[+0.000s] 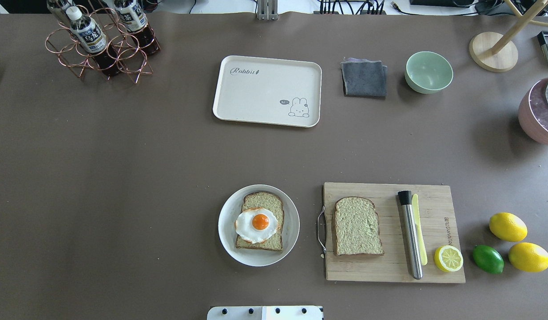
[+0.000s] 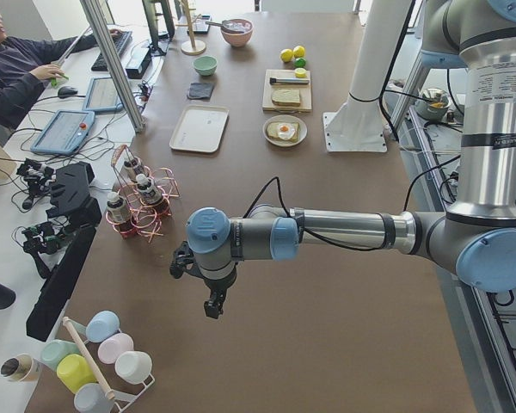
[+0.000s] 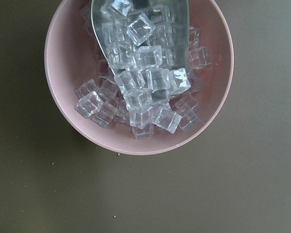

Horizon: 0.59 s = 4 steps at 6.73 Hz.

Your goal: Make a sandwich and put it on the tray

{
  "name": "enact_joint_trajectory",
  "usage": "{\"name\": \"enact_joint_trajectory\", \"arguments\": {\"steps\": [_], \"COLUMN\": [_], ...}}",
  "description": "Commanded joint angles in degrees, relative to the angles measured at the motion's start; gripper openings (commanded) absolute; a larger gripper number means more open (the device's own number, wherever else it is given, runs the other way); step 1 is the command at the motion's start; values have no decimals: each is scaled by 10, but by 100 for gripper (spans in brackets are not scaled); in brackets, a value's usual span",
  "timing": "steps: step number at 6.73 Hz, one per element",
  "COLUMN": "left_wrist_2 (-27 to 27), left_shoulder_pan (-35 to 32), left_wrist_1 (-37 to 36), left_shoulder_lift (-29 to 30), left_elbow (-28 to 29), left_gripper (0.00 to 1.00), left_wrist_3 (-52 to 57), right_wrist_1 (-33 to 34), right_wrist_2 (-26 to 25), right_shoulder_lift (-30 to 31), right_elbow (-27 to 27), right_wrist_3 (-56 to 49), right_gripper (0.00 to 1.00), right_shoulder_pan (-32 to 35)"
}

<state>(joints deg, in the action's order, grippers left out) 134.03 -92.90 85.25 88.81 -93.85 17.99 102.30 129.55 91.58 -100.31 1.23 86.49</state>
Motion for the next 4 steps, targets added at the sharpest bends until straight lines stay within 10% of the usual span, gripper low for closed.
{"name": "enact_joint_trajectory", "arguments": {"steps": [1,4], "left_wrist_2": [0,19], "left_shoulder_pan": [0,3], "left_wrist_1": [1,12], "left_shoulder_lift": [1,20], "left_elbow": [0,-5], "left_gripper": [98,98], "left_wrist_3": [-1,-3], "right_wrist_1": [0,-77], "right_wrist_2": [1,11], "right_shoulder_lift": [-1,2], "right_elbow": [-1,-1], "right_wrist_3": [0,3], "right_gripper": [100,100], "right_shoulder_pan": [0,0]}}
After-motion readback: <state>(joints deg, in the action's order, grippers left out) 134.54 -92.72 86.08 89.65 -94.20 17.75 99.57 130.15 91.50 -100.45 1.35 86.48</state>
